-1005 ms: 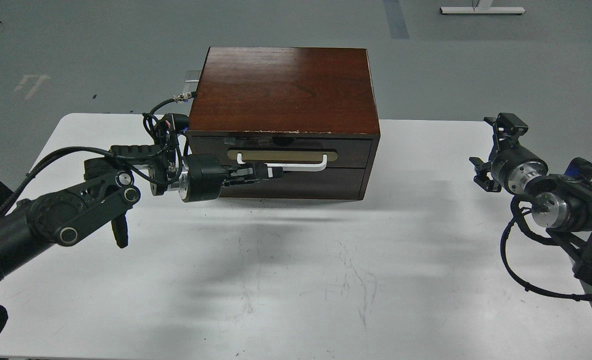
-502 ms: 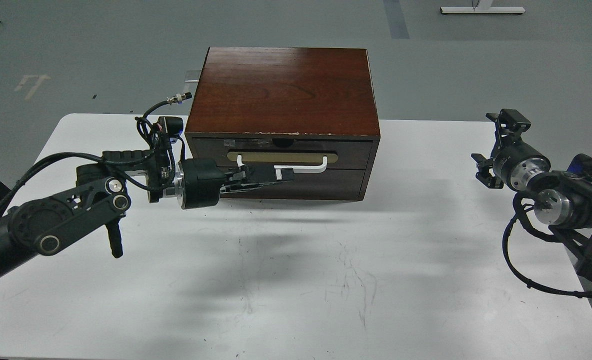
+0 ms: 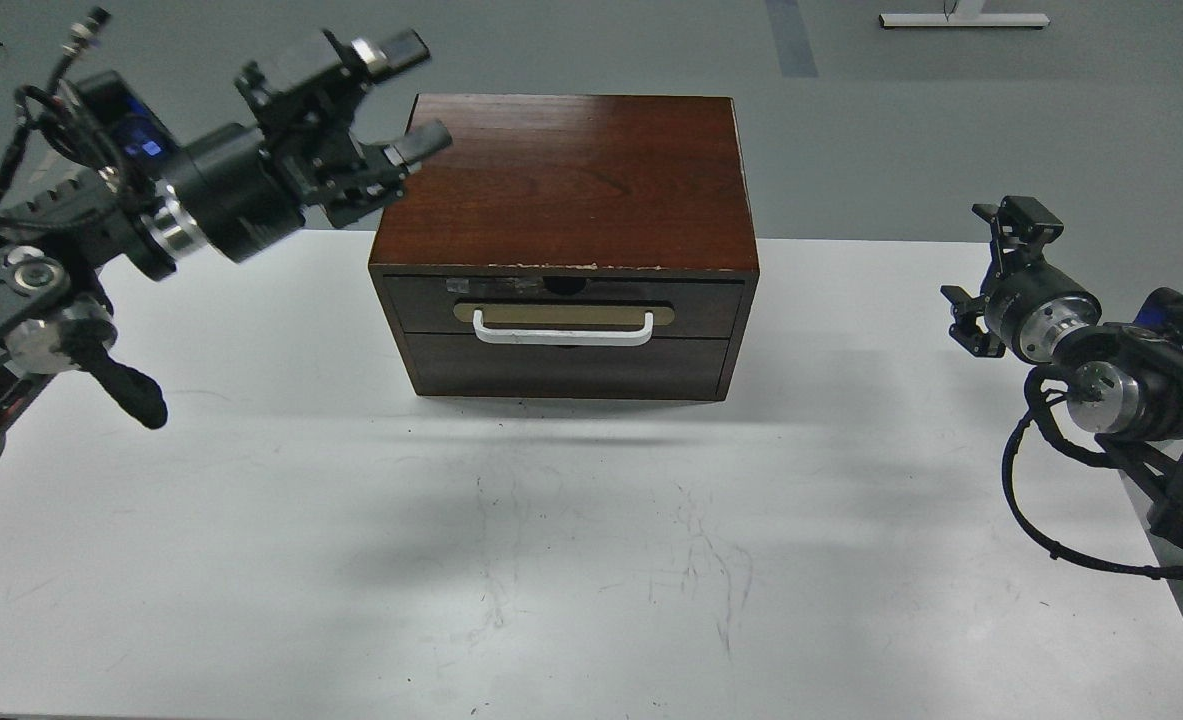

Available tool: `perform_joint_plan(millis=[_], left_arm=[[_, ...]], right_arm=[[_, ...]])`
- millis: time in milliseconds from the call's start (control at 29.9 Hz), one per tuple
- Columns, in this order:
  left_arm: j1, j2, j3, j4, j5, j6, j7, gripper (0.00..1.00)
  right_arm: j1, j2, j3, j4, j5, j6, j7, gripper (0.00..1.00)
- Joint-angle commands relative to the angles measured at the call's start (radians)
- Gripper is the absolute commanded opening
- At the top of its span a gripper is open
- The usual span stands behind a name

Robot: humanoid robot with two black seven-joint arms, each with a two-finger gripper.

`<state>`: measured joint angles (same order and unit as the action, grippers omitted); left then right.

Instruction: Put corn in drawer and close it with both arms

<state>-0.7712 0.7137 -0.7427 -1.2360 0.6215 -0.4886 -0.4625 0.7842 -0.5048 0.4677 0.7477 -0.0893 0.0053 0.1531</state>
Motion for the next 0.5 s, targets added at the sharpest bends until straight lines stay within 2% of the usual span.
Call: perform_joint_plan(millis=[0,33,67,100,134,167,268,335,469], left_arm=[[-0.017,-0.014,-0.050,0.145,-0.101,0.000,0.013,0.97],[-0.020,-0.025,-0.046,0.202,-0.108,0.000,0.024,0.97],[-0.020,-0.040,-0.046,0.248,-0.112,0.000,0.053,0.98],[-0.020,-0.040,-0.046,0.248,-0.112,0.000,0.053,0.98],[-0.013,-0.054,-0.046,0.280,-0.127,0.007,0.108,0.98],[-0.004,-0.059,-0.047,0.314,-0.164,0.051,0.177,0.98],[0.045,-0.068,-0.046,0.409,-0.311,0.081,0.293,0.98],[0.069,-0.066,-0.044,0.417,-0.347,0.074,0.301,0.98],[0.157,-0.068,-0.044,0.408,-0.374,0.000,0.301,0.98]], right_arm=[[0.016,0.003,0.002,0.007,0.000,0.002,0.084,0.98],[0.021,0.005,0.003,0.010,0.000,0.004,0.121,0.98],[0.023,0.006,0.006,0.016,0.000,0.004,0.153,0.98],[0.023,0.006,0.006,0.016,0.000,0.004,0.154,0.98],[0.023,0.008,0.009,0.028,0.002,0.005,0.184,0.98],[0.023,0.008,0.015,0.048,0.003,0.007,0.215,0.98],[0.023,0.009,0.022,0.097,0.005,0.056,0.276,0.98],[0.023,0.014,0.023,0.101,0.006,0.079,0.281,0.98],[0.013,0.042,0.046,0.101,0.010,0.139,0.272,0.99]])
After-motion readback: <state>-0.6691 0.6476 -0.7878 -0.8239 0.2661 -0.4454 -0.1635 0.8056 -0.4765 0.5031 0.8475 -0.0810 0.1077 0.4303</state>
